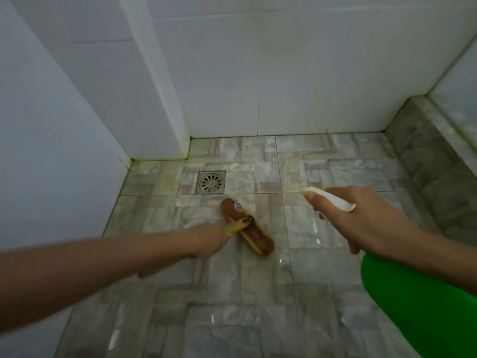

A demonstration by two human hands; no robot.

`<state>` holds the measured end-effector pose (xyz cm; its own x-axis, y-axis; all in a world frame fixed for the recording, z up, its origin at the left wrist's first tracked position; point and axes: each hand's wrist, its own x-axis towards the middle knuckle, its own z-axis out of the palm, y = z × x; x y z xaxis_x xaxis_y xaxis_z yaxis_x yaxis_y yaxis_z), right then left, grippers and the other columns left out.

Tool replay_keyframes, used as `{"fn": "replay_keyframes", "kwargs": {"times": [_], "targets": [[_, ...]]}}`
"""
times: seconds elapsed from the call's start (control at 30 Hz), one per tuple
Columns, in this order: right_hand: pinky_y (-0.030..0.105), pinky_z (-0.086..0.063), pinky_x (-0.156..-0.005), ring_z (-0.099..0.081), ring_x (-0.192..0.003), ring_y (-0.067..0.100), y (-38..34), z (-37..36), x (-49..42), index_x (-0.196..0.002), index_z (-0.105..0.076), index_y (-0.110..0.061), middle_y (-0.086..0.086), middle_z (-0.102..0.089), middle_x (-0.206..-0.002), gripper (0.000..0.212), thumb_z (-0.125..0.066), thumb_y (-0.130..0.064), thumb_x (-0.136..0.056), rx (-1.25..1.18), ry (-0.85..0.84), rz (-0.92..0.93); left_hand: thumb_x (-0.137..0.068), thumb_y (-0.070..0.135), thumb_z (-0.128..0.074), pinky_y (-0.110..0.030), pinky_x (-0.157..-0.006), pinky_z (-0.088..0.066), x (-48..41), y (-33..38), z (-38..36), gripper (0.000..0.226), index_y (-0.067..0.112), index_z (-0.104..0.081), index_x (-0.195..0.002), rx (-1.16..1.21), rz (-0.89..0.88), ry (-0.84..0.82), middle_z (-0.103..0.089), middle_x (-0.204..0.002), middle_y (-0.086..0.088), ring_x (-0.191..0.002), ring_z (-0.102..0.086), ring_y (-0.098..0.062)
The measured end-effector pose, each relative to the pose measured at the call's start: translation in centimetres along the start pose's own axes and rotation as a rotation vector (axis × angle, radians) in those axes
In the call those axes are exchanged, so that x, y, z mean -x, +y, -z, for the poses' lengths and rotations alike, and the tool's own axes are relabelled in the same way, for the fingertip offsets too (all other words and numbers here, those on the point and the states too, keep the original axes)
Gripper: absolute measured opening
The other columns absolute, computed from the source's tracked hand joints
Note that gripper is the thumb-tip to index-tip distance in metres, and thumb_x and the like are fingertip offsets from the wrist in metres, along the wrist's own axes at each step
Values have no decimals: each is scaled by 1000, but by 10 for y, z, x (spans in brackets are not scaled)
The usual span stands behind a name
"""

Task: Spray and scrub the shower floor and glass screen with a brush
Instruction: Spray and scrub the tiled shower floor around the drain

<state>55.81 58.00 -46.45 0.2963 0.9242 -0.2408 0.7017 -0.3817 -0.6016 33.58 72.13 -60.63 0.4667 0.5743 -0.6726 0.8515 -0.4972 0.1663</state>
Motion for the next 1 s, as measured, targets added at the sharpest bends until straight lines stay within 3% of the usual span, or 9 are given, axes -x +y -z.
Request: {"fn": "replay_keyframes", "kwargs": {"times": [0.1,0.2,0.37,0.5,0.57,0.67,0.83,0.9,1.0], "targets": [[17,-44,-40,-54,-31,9,36,3,14,-84,-67,3,20,-68,-66,63,-44,-55,-97,-21,36,-48,-104,22,-26,-39,-84,-46,-30,29,29,35,3,-51,-120,-20,37,75,-59,-116,-20,-102,-59,-34],[19,-42,-39,-55,-30,12,80,-10,19,-82,-66,6,17,-64,-57,64,-44,-52,-99,-65,108,-104,-104,19,-24,-41,-81,-48,-59,55,28,36,4,-50,-123,32,97,218,-60,-114,-21,-99,-61,-34],[23,-46,-39,-59,-32,15,146,-27,22,-86,-68,8,17,-71,-70,69,-44,-55,-98,-105,149,-279,-102,40,-23,-35,-74,-42,-72,66,-25,53,-2,-54,-112,351,273,397,-60,-113,-25,-100,-58,-38],[31,-51,-48,-58,-32,17,165,-24,18,-86,-67,8,18,-71,-72,70,-44,-57,-98,-112,189,-262,-101,43,-26,-37,-82,-44,-60,63,-44,53,-2,-50,-116,470,358,433,-58,-116,-26,-105,-56,-39],[33,-53,-52,-58,-31,16,170,-24,15,-89,-68,8,19,-73,-75,68,-44,-55,-99,-118,187,-258,-100,44,-28,-39,-76,-48,-55,61,-41,51,1,-50,-114,598,338,412,-61,-105,-24,-93,-61,-38],[29,-49,-48,-59,-32,17,173,-22,12,-88,-67,10,19,-72,-71,69,-45,-55,-99,-137,165,-273,-100,40,-33,-29,-49,-44,-41,62,-41,40,5,-51,-109,945,309,373,-55,-72,-11,-56,-51,-21],[24,-45,-47,-60,-33,14,171,-22,14,-91,-69,7,17,-73,-73,68,-43,-55,-99,-106,134,-257,-98,40,-38,-28,-47,-37,-39,75,-57,35,7,-50,-95,557,329,547,-57,-80,-11,-57,-52,-18],[24,-45,-44,-60,-33,15,169,-20,14,-88,-69,7,18,-73,-73,69,-45,-56,-98,-102,125,-249,-100,39,-36,-27,-46,-32,-33,83,-68,36,6,-50,-96,510,331,583,-54,-73,-7,-56,-49,-15],[26,-48,-45,-58,-30,16,172,-11,15,-84,-69,9,20,-72,-71,69,-47,-54,-98,-119,159,-267,-100,39,-34,-31,-49,-35,-2,104,-104,34,8,-47,-94,486,265,569,-54,-68,-8,-61,-56,-26]]}}
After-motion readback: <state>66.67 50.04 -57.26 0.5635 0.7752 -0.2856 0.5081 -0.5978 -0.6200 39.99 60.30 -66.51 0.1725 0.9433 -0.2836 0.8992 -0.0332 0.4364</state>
